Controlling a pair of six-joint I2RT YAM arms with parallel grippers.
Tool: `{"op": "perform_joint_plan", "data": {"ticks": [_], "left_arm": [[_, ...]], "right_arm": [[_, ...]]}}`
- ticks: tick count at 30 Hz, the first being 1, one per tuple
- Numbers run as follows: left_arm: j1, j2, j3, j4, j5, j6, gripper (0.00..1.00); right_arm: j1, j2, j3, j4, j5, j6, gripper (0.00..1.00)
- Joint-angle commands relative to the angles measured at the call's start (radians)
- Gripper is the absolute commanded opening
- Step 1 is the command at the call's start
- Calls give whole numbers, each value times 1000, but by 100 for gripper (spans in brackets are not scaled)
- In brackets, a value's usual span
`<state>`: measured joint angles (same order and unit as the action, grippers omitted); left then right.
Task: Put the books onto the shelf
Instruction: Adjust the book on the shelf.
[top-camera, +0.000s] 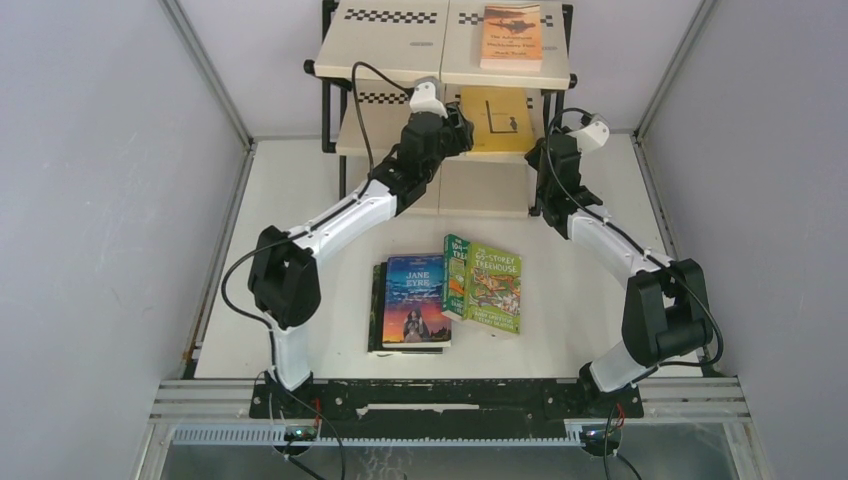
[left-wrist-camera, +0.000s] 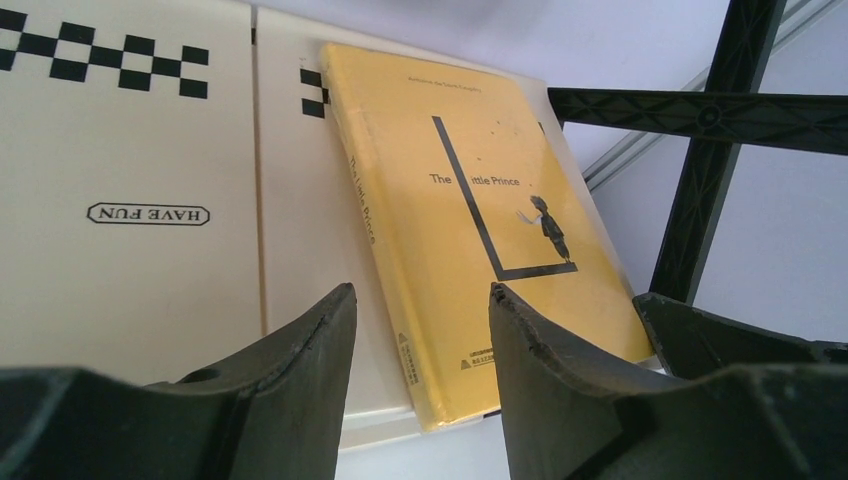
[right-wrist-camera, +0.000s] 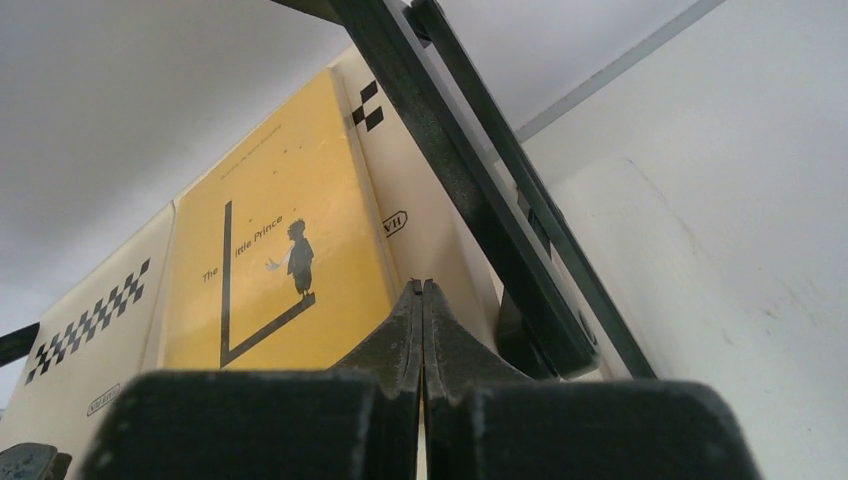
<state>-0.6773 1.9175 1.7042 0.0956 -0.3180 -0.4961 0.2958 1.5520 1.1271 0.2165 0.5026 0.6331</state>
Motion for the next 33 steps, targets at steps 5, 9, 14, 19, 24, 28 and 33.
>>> {"op": "perform_joint_plan", "data": {"ticks": [5, 9, 14, 19, 24, 28, 33], "left_arm": [[19, 39, 108, 40, 45, 3, 56], [24, 57, 118, 41, 68, -17, 56], [27, 77, 121, 41, 98, -48, 56], [31, 102, 138, 30, 132, -68, 56], [33, 90, 120, 33, 121, -74, 56], [35, 92, 125, 33, 127, -80, 56], [35, 85, 114, 30, 120, -88, 56]], "right_arm": [[12, 7, 45, 4, -87, 31, 0], [20, 5, 46, -10, -106, 37, 0], [21, -4, 43, -22, -119, 39, 0], [19, -14, 32, -10, -122, 34, 0], [19, -20, 22, -4, -133, 35, 0], [19, -23, 22, -3, -140, 39, 0], [19, -38, 20, -11, -138, 38, 0]]}}
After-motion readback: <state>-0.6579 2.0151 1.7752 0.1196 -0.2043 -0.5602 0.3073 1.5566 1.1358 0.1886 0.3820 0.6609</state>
